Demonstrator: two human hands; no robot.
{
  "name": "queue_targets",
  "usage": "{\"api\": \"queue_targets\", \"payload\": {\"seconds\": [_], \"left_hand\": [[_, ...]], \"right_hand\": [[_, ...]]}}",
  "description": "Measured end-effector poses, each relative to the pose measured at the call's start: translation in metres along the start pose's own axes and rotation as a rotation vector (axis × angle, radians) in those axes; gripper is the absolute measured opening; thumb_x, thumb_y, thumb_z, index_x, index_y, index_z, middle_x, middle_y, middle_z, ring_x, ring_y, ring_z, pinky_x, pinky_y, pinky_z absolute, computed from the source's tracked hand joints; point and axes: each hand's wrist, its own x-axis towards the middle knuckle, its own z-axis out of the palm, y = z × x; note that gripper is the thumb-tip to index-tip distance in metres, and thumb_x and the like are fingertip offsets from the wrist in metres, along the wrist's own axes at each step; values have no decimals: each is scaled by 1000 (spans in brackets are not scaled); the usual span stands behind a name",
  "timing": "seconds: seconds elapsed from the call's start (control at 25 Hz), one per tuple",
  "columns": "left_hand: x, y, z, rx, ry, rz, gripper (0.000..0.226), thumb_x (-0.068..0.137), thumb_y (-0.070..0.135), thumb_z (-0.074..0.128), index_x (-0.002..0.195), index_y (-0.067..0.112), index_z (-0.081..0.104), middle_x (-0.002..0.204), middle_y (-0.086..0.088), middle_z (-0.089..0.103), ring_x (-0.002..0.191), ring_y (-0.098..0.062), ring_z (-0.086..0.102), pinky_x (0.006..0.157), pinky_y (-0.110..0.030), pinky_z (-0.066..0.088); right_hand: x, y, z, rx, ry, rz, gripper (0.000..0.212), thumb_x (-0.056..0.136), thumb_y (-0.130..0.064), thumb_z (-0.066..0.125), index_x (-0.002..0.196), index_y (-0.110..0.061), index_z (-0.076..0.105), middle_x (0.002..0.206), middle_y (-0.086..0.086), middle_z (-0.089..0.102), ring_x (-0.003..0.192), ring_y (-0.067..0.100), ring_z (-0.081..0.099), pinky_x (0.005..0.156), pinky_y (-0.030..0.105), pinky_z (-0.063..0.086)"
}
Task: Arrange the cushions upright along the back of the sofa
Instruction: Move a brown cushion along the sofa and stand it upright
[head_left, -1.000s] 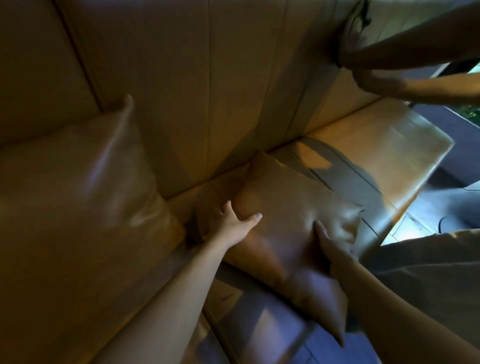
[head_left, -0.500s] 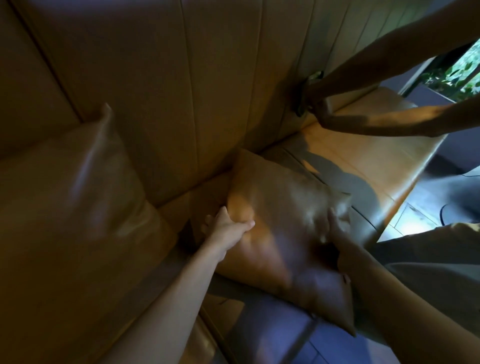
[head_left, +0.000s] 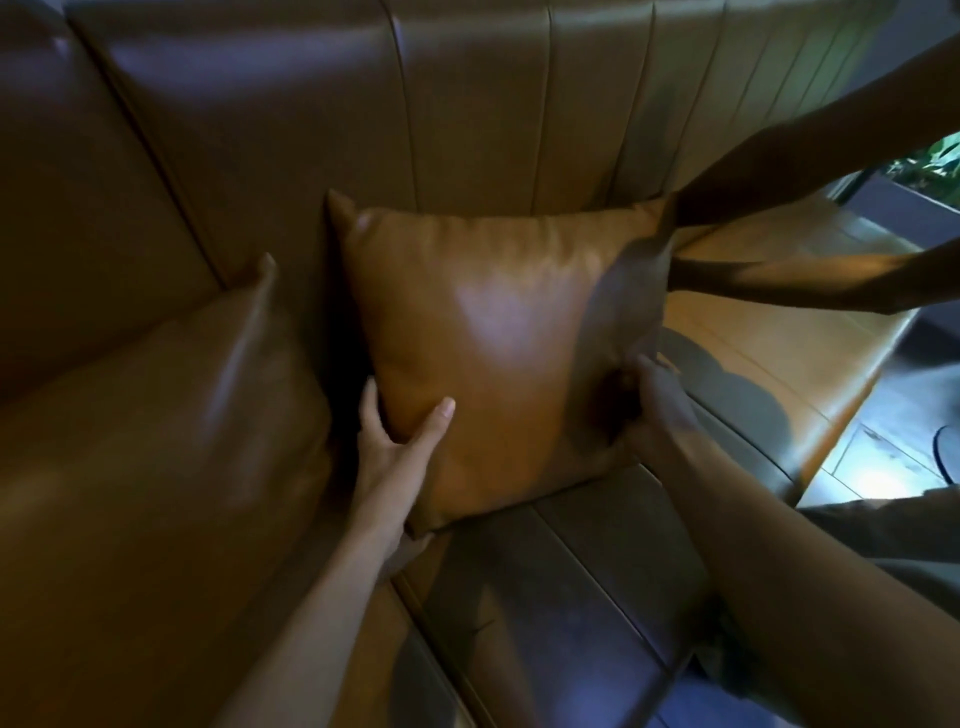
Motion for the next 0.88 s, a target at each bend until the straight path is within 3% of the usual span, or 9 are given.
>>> {"api": "queue_targets", "payload": {"seconds": [0.08,0.16,0.24,0.32,0.48,0.6,0.72,0.8,0.88], "left_hand": [[-6,-3,2,-53,21,-47,81,63,66,73,131,56,30,142,3,44,113,-28,58,86,-54,56],[-11,-12,7,-139,59,-104,74,61,64,74,122,54,34,138,1,48,108,-29,60,84,-56,56],[-13,-22,10,-164,68,-158,69,64,60,74,119,54,33,138,0,47,111,-29,58,90,-57,53],[-11,-29,9,-152,82,-216,63,78,45,73,123,51,29,143,-3,43,117,-31,55,97,-54,49],[0,-31,4,-75,72,-355,75,89,25,65,144,36,14,148,-8,35,126,-34,45,94,-41,41],[3,-9,7,-36,144,-367,79,85,36,69,145,16,21,142,-12,44,123,-36,49,97,-43,46],[14,19,6,-112,299,-296,96,75,53,73,146,10,26,145,-12,44,126,-36,49,103,-47,44],[32,33,2,-241,317,-332,110,59,66,76,146,16,31,144,-11,46,126,-37,49,104,-53,43],[39,38,0,-264,254,-374,108,57,66,78,145,22,32,145,-9,45,129,-38,47,106,-59,39]], "right_hand": [[5,4,10,9,-8,-49,60,79,-32,65,134,-12,51,110,11,64,114,35,60,79,44,51],[9,3,24,-6,-7,-91,62,77,-38,65,134,-18,51,107,6,65,115,35,60,85,47,51],[10,3,36,-102,11,-102,72,73,-53,64,140,-37,44,118,3,68,117,31,60,97,54,48],[15,17,42,-199,18,-77,84,63,-67,66,140,-48,39,127,4,65,118,33,60,96,59,49],[4,46,54,-387,-63,-84,110,58,-76,66,152,-43,19,160,6,31,144,36,33,109,62,38],[-6,42,57,-450,58,-119,118,57,-83,61,155,-34,17,163,7,26,147,36,28,114,60,31],[-5,61,49,-436,288,217,127,57,-83,68,154,-16,20,156,15,34,139,47,35,107,68,33],[29,114,32,-348,160,442,158,22,-96,67,152,-15,24,148,17,43,129,52,45,98,76,36],[87,175,7,-247,92,459,176,2,-101,54,153,-17,24,146,21,45,126,52,47,98,72,40]]}}
